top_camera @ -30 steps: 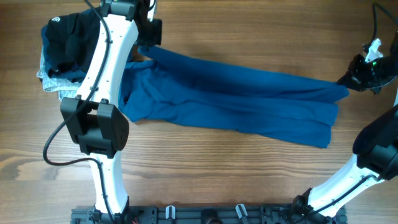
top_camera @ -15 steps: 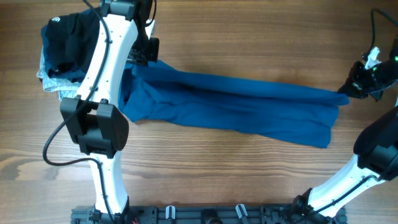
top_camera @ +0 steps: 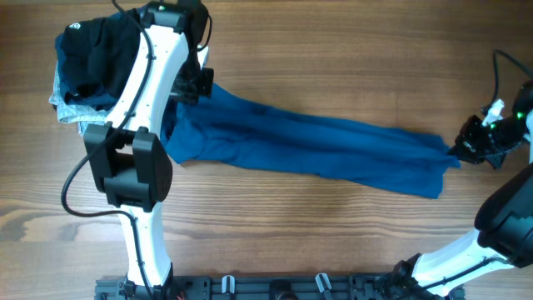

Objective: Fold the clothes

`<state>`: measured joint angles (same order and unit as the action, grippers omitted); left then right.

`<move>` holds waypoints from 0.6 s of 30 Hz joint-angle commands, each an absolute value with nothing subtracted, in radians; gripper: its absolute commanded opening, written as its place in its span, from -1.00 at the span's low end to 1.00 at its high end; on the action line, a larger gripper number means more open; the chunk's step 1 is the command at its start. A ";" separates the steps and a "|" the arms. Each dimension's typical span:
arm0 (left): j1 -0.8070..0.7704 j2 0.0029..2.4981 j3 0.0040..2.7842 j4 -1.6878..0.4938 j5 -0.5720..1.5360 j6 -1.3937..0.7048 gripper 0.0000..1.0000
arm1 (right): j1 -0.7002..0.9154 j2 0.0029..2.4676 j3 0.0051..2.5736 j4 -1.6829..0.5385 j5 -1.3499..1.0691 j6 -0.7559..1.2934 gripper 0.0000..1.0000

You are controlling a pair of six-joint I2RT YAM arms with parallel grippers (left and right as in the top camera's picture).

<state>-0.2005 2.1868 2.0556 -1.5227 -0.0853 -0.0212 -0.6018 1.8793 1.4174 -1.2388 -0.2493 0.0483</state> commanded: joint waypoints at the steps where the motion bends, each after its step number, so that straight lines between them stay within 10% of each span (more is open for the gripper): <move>1: -0.191 2.183 1.985 -1.501 -0.095 -0.035 -0.30 | -0.613 1.858 1.401 -1.221 -0.217 0.080 -0.91; 3: -0.191 2.183 1.979 -1.499 -0.096 -0.035 0.54 | -0.613 1.858 1.401 -1.209 -0.217 0.080 -0.63; 4: -0.191 2.183 1.979 -1.492 -0.100 -0.035 0.77 | -0.613 1.858 1.401 -1.201 -0.217 0.080 0.03; 6: -0.191 2.183 1.979 -1.488 -0.107 -0.035 0.89 | -0.613 1.858 1.401 -1.200 -0.217 0.080 0.51; 18: -0.126 2.084 2.022 -1.393 -0.143 -0.113 1.00 | -0.611 1.859 1.337 -1.048 -0.202 0.081 0.73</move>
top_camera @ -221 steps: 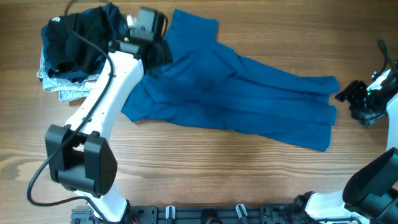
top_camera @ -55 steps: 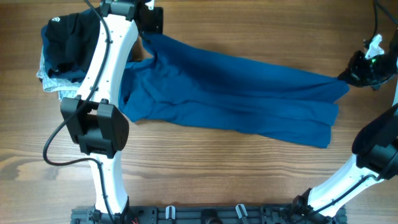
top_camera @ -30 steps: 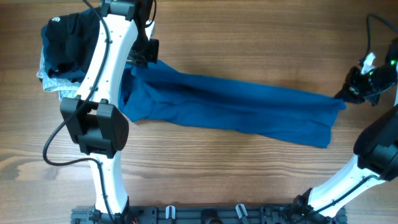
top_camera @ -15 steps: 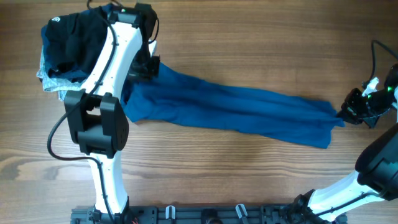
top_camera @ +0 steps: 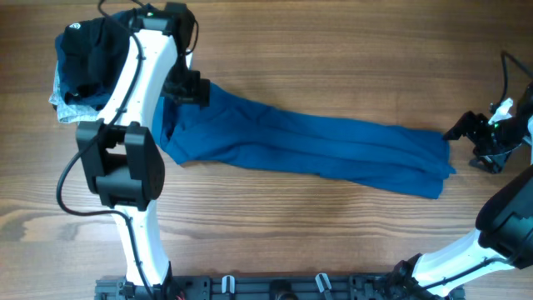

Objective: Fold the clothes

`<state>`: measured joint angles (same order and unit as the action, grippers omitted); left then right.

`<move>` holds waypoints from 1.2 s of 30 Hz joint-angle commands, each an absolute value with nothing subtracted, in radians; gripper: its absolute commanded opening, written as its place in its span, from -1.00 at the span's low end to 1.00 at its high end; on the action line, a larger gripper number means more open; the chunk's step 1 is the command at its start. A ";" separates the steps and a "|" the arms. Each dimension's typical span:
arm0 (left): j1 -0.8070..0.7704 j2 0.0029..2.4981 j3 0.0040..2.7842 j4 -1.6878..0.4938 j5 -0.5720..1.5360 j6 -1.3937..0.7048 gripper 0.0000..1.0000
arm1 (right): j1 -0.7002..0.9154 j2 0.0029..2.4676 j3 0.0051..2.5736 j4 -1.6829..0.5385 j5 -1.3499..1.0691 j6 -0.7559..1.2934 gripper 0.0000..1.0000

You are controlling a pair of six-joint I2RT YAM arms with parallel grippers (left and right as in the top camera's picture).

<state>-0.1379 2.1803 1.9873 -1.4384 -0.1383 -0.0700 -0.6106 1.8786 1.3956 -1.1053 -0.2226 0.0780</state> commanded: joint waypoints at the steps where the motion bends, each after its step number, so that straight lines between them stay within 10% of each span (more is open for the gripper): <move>1: -0.126 2.064 2.022 -1.368 -0.131 -0.113 1.00 | -0.609 1.859 1.314 -1.027 -0.203 0.081 0.71; 12: -0.127 2.024 2.022 -1.264 -0.113 -0.113 0.99 | -0.468 1.859 1.129 -0.836 -0.121 0.106 0.37; 15: -0.127 2.024 2.022 -1.264 -0.113 -0.113 1.00 | -0.434 1.859 1.086 -0.793 -0.065 0.139 -0.47; 18: -0.127 2.024 2.022 -1.263 -0.113 -0.113 1.00 | -0.437 1.859 1.086 -0.775 -0.063 0.139 -0.88; 29: -0.127 2.024 2.022 -1.262 -0.113 -0.113 1.00 | -0.442 1.859 1.089 -0.310 -0.063 0.101 -0.92; 36: -0.127 2.024 2.022 -1.237 -0.113 -0.113 1.00 | -0.517 1.859 1.234 -0.395 -0.196 0.007 -0.92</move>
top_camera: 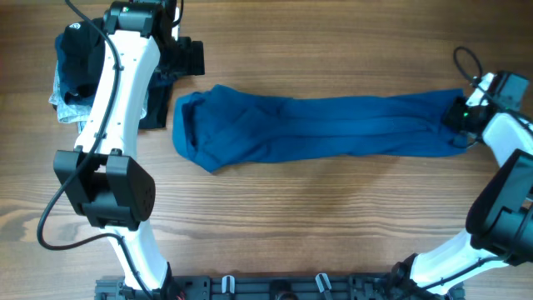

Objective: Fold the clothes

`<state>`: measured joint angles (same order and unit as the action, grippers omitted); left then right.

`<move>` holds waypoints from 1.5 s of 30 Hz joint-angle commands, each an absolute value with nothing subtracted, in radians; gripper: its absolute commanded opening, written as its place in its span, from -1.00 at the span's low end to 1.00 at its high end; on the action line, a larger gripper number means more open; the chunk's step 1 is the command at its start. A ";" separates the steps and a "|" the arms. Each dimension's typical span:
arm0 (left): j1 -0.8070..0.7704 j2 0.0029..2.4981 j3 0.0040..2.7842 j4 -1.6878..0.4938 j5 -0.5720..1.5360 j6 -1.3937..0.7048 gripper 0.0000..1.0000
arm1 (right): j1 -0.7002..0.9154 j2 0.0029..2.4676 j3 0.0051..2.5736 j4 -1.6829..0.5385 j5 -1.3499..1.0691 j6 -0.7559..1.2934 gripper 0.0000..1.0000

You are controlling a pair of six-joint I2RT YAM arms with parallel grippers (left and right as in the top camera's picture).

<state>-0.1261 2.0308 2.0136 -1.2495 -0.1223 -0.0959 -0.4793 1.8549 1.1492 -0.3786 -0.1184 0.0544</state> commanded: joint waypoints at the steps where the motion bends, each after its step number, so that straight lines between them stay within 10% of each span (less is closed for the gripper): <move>1: -0.127 2.024 2.022 -1.230 -0.113 -0.113 0.99 | -0.541 1.859 1.296 -0.470 -0.271 -0.017 -0.92; 16: -0.127 2.010 2.022 -1.169 -0.042 -0.113 0.99 | -0.380 1.859 1.599 -1.024 -0.424 -0.099 -0.91; 45: -0.127 2.010 2.022 -1.159 -0.042 -0.113 0.99 | 0.114 1.958 1.595 -0.930 -0.334 0.063 -0.91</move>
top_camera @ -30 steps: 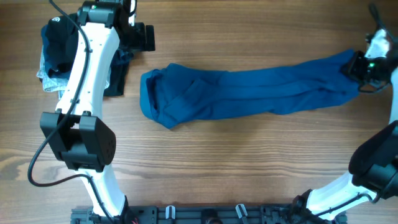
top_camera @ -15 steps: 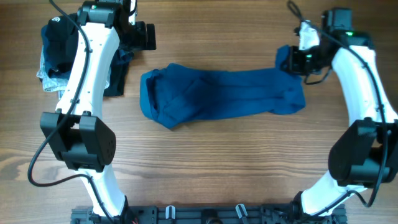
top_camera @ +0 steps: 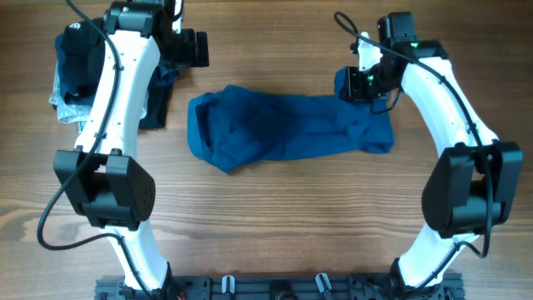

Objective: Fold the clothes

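Observation:
A blue garment lies bunched across the middle of the table, its left end rounded and wrinkled. Its right end is lifted and turned back toward the left. My right gripper is shut on that end, above the garment's upper right part, with a lump of blue cloth showing at its fingers. My left gripper hangs past the garment's upper left corner, apart from the cloth, and looks open with nothing in it.
A heap of dark and light blue clothes sits at the far left corner. A dark piece lies beside it, partly under my left arm. Bare wooden table shows in front of the garment.
My right gripper has moved from the far right edge to about the middle right, with the garment's right end in it. The garment now looks much shorter. My left gripper has hardly moved.
First the garment lay stretched out slantwise, a gripper at each end. Then the right gripper stood just off its right end. After that the garment lay straight across, the left gripper off it and the right on its end. Now that end is brought leftward.

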`<state>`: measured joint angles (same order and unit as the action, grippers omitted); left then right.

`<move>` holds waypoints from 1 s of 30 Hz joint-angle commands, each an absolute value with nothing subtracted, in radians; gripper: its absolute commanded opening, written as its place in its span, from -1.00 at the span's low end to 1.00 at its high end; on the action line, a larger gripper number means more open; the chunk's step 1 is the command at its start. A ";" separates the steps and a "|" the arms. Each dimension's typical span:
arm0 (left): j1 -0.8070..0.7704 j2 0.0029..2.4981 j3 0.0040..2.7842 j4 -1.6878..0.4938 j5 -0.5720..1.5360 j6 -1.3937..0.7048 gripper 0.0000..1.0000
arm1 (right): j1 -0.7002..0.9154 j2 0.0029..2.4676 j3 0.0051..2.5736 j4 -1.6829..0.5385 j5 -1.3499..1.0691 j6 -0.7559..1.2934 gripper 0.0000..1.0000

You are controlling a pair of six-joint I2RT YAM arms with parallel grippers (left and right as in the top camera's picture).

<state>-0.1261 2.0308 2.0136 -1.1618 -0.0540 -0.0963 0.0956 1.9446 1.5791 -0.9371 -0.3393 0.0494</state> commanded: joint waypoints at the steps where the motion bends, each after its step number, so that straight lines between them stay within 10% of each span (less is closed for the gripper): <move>1: -0.127 2.010 2.022 -1.159 -0.042 -0.113 0.99 | 0.118 1.958 1.595 -0.928 -0.334 0.063 -0.91; 11: -0.127 2.010 2.022 -1.159 -0.042 -0.113 0.99 | 0.211 1.957 1.596 -0.927 -0.447 -0.009 -0.10; 30: -0.127 2.010 2.022 -1.159 -0.043 -0.112 0.99 | 0.224 1.940 1.456 -0.982 -0.089 0.022 -0.05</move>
